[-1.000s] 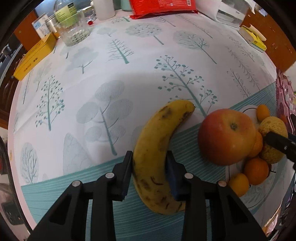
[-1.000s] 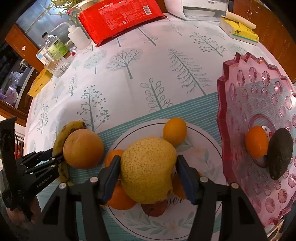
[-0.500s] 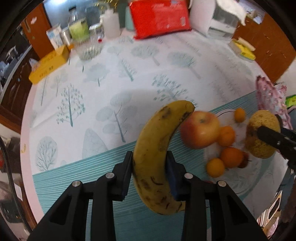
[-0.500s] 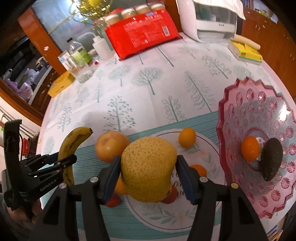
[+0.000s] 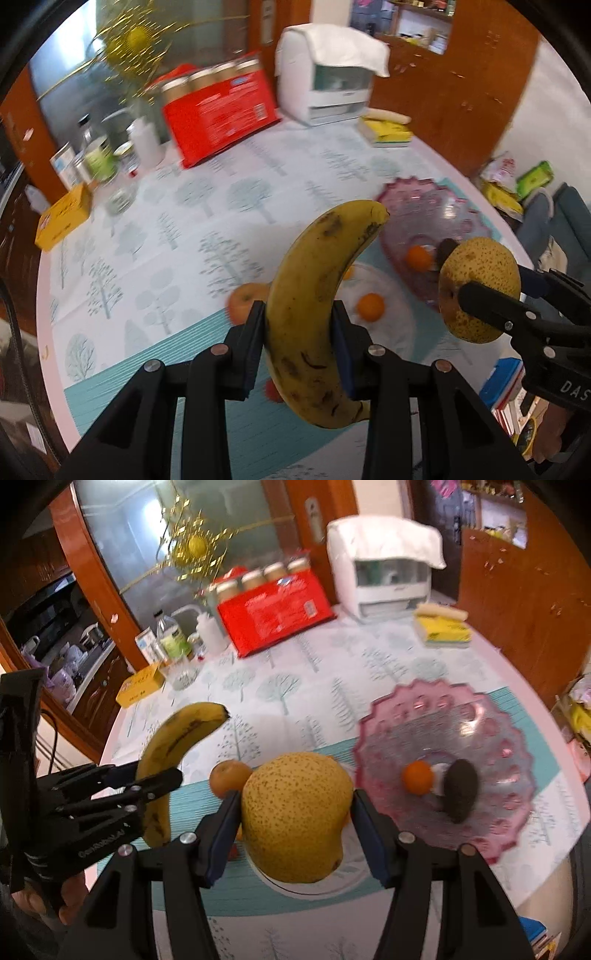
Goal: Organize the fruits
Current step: 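Carry the banana and yellow pear over the pink bowl with both grippers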
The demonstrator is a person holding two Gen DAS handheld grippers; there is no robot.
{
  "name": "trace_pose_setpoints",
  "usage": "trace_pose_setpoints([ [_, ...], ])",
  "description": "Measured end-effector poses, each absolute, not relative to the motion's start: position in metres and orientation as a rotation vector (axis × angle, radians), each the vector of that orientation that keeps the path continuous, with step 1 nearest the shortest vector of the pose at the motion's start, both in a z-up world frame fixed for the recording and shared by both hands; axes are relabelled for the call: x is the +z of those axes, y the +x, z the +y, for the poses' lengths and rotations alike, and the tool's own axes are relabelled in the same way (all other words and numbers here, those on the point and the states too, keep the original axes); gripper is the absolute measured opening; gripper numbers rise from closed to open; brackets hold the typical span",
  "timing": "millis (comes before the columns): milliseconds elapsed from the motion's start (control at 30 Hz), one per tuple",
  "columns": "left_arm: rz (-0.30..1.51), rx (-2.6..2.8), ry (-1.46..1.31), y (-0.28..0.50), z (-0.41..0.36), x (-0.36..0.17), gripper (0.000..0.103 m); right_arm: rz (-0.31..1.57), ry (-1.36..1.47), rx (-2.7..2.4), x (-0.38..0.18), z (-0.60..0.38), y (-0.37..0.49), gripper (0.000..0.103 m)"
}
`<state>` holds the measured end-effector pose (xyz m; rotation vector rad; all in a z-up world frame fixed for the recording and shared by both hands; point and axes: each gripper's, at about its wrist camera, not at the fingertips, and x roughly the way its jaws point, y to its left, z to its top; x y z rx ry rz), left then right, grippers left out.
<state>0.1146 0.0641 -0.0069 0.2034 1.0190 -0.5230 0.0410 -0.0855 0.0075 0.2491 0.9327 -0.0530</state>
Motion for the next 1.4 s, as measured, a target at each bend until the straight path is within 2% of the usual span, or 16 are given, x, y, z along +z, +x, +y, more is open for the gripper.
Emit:
trace_pose_setpoints([
  [267, 0.990, -0.569, 0.239, 0.098, 0.003, 0.006, 0.033, 0.862, 0.285, -0.124, 0.030, -0.141, 0.010, 0.060],
  [600, 1.006, -0.446, 0.247, 0.114, -0.085, -0.004, 0.033, 0.874, 0.298, -0.068, 0.020, -0.245, 0.024, 0.060],
  [967, 1.078, -0.300, 0.318, 0.141, -0.160, -0.069, 0.033, 0.988, 0.263, -0.002, -0.035, -0.339, 0.068, 0.060],
  [1400, 1.171, -0.205, 0.382, 0.147, -0.181, -0.126, 0.033, 1.101, 0.233, 0.094, -0.092, -0.350, 0.113, 0.060],
])
